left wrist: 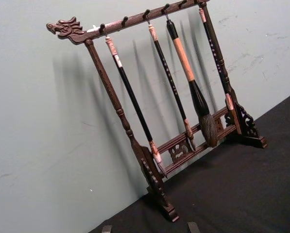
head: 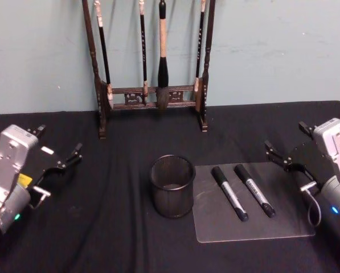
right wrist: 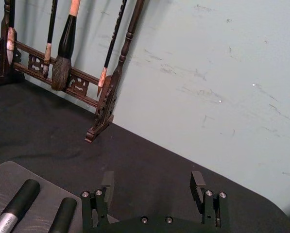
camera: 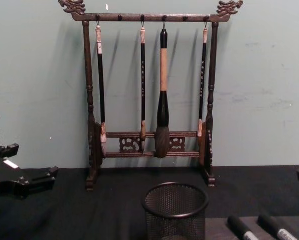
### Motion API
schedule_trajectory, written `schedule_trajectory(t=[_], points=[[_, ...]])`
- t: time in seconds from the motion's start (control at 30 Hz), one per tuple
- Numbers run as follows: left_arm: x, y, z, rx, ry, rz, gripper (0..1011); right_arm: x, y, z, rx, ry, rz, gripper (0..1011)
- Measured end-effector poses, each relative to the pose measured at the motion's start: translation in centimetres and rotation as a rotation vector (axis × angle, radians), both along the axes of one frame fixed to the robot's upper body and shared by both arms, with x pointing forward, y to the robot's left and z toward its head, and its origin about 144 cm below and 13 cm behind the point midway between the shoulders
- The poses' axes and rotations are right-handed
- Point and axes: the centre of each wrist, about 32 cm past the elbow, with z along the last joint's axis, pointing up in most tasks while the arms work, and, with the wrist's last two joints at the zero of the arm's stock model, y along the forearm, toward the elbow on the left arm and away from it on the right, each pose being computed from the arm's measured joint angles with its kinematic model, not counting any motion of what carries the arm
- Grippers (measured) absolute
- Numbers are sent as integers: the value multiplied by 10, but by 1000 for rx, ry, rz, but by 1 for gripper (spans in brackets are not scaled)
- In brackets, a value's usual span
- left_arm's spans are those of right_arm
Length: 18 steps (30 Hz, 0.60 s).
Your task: Pick up the water-based marker from the table and place it into the pen holder.
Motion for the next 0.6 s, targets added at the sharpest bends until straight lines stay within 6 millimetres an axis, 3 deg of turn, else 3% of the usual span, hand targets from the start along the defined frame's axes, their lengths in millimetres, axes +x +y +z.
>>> schedule_trajectory(t=[0.6], points=[[0,0,0,0,0,0,1009,0,0,0,0,0,0,1002]])
